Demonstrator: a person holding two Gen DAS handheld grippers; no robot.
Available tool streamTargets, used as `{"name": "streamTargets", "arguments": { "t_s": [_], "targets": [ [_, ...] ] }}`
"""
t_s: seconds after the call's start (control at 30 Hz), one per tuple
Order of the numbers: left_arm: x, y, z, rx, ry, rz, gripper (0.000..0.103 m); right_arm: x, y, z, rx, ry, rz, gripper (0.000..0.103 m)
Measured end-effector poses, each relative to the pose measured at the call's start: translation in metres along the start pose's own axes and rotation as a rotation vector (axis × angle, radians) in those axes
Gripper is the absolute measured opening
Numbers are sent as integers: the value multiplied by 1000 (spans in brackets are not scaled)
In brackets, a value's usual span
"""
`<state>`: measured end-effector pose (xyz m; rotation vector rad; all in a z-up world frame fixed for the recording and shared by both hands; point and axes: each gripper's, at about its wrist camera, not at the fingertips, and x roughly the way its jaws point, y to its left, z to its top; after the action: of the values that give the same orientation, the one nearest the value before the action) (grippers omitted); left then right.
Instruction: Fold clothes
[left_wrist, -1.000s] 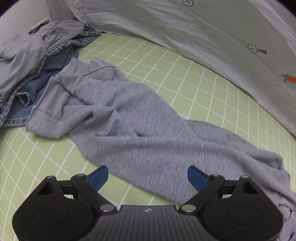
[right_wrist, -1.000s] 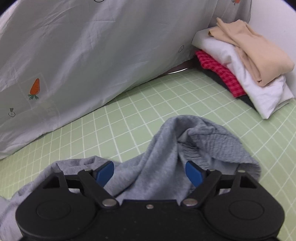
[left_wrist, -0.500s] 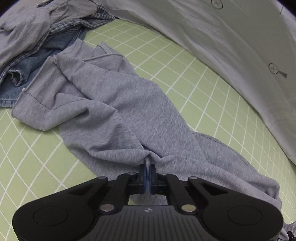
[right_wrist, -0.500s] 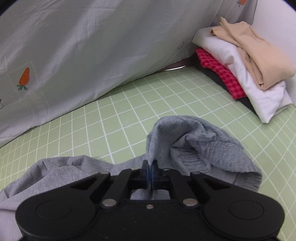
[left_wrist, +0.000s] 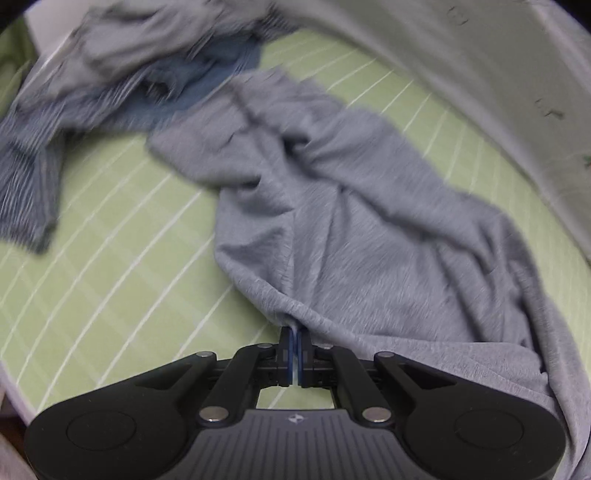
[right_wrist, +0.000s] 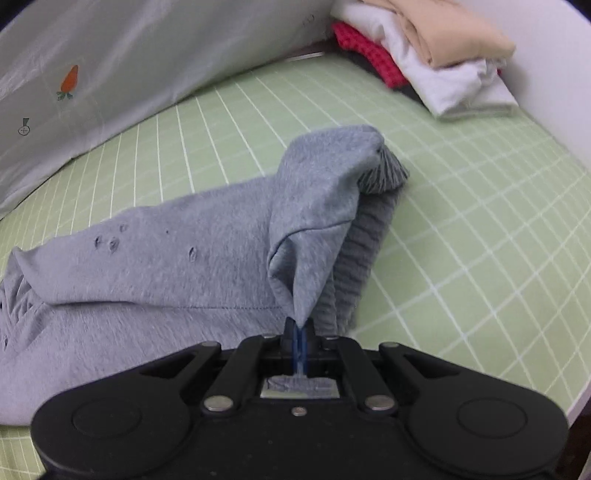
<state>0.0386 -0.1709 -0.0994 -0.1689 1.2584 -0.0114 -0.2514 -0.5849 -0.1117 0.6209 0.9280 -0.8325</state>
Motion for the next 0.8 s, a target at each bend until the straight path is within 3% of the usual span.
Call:
{"name": "streamTargets", "arguments": {
  "t_s": [0.07,0.1,0.13,0.17,0.2,0.23,0.3,0.33,0.5,0.7,0.8],
  "targets": [
    [-2,7,-5,-25,8,11,3,-5,-2,0,19,-25,12,7],
    [-5,6,-3,-29,-7,3,12,-10,0,4,11,-60,9,18],
    [-9,5,0,-30,-26,-6,26,-15,3,8,1,-97,5,29],
    [-13,2,4,-22,-46,-12,34,-21,7,14,-11,-140,3,53],
    [-17,-3,9,-5,-73,-13,49,-26,11,20,-24,-183,0,71],
    [-21,-8,14,15,-102,-10,61,-30,16,26,-37,-219,2,76],
    [-26,-19,22,47,-146,-6,79,-33,25,39,-69,-272,17,95],
    [-26,-24,26,55,-154,-10,86,-33,30,46,-87,-289,32,100],
    [-15,-50,44,80,-140,-37,92,-18,48,73,-90,-268,34,102],
    [7,-77,64,125,-121,-18,93,-1,59,92,-115,-239,13,102],
    [18,-91,79,131,-120,-18,94,15,58,105,-92,-186,4,102]
  ]
}}
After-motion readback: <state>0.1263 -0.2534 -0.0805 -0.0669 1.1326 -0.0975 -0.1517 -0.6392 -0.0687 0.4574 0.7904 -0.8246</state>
